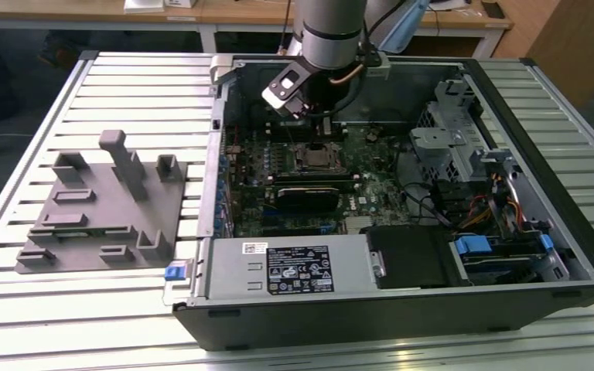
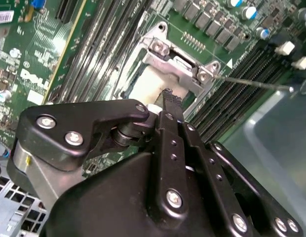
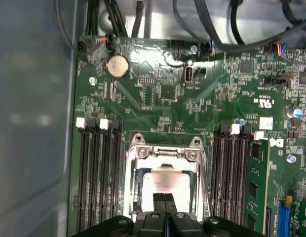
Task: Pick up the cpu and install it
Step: 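Close the cpu cover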
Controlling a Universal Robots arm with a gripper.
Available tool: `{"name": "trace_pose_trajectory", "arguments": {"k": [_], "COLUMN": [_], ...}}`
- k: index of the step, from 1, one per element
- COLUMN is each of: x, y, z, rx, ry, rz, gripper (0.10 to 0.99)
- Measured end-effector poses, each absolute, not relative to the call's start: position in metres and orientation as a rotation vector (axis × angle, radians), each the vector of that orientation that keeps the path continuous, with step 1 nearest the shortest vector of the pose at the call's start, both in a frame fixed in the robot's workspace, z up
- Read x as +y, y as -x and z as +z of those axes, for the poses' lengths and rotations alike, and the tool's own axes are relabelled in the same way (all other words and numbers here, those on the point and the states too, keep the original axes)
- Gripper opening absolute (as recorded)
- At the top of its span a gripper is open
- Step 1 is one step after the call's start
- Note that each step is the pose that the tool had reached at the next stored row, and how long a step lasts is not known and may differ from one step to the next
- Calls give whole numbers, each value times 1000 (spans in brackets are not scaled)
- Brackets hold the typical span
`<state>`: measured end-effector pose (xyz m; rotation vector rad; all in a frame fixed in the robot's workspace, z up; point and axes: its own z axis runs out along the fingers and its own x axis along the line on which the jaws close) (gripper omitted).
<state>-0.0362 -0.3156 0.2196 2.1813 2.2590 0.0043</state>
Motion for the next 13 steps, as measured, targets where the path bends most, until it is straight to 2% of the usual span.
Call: {"name": "trace_pose_trajectory", "arguments": {"k": [13], "x": [-316], "y": [45], "z": [216], "rx": [2259], "ry": [-2181], "rz": [5], "gripper": [106]}}
